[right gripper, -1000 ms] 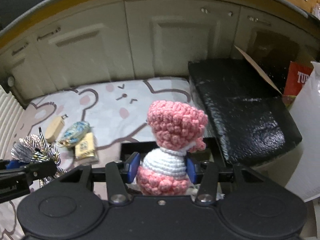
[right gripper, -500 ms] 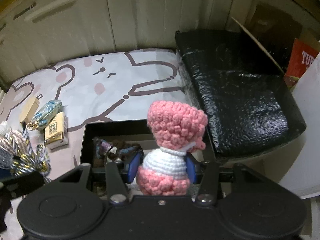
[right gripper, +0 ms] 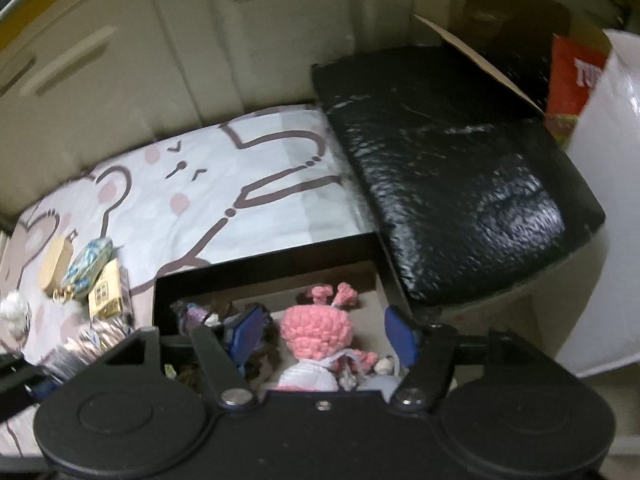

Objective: Organize objects
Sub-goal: 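Open the left tool over the box while the right tool releases the doll inside, then withdraw both open tools from the box back over the bed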

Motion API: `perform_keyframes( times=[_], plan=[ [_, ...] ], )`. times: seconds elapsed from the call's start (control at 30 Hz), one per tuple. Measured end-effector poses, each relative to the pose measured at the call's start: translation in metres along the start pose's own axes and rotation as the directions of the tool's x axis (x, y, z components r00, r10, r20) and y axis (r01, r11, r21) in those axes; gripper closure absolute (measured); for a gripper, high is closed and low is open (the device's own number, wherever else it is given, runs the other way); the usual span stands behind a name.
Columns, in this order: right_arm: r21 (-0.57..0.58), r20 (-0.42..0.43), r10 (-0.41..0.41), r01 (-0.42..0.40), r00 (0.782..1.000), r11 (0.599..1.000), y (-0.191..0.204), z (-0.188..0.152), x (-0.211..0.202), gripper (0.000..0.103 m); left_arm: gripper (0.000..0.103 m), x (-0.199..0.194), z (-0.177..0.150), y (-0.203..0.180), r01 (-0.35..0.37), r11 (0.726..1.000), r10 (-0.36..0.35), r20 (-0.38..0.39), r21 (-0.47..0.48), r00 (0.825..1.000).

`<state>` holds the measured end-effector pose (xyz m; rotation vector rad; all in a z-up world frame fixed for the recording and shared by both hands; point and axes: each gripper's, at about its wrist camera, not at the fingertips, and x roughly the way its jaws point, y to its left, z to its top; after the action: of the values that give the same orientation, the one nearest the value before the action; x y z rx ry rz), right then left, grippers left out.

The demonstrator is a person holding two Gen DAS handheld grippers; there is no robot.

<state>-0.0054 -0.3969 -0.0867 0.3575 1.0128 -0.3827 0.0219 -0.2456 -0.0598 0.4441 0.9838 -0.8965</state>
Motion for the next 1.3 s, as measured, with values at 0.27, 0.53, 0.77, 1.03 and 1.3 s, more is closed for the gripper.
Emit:
perform_keyframes(
  times=[0.27,0.53,0.77,1.03,1.3],
  plan=[
    [0.105,-0.026,0.014,-0.011,1.000,0.994,-0.020,0.000,0.002,0.036,0.058,0.018,-0.002,-0.010,0.088,0.996,-0.087,-0.068,0.010,0.994],
    [0.086,-0.042,0.006,-0.003,0.999,0.996,-0.018,-0.002,0.001,0.036,0.031,0.013,0.000,0.004,0.045,0.994,-0.050,-0.057,-0.096,0.997],
    [0.060,-0.047,0.002,0.001,0.999,0.998,-0.012,-0.004,-0.002,0.036,0.031,0.010,0.000,0.009,0.026,0.992,-0.034,-0.061,-0.123,0.998],
    [0.046,-0.031,0.011,-0.010,0.999,0.999,-0.008,-0.006,-0.014,0.036,0.031,-0.003,-0.003,0.020,0.013,0.981,-0.023,-0.047,-0.195,0.999],
    [0.009,-0.011,0.020,-0.020,1.000,1.000,0.005,-0.011,-0.029,0.036,0.031,-0.020,-0.011,0.041,-0.026,0.958,0.019,-0.029,-0.287,0.999]
  ],
)
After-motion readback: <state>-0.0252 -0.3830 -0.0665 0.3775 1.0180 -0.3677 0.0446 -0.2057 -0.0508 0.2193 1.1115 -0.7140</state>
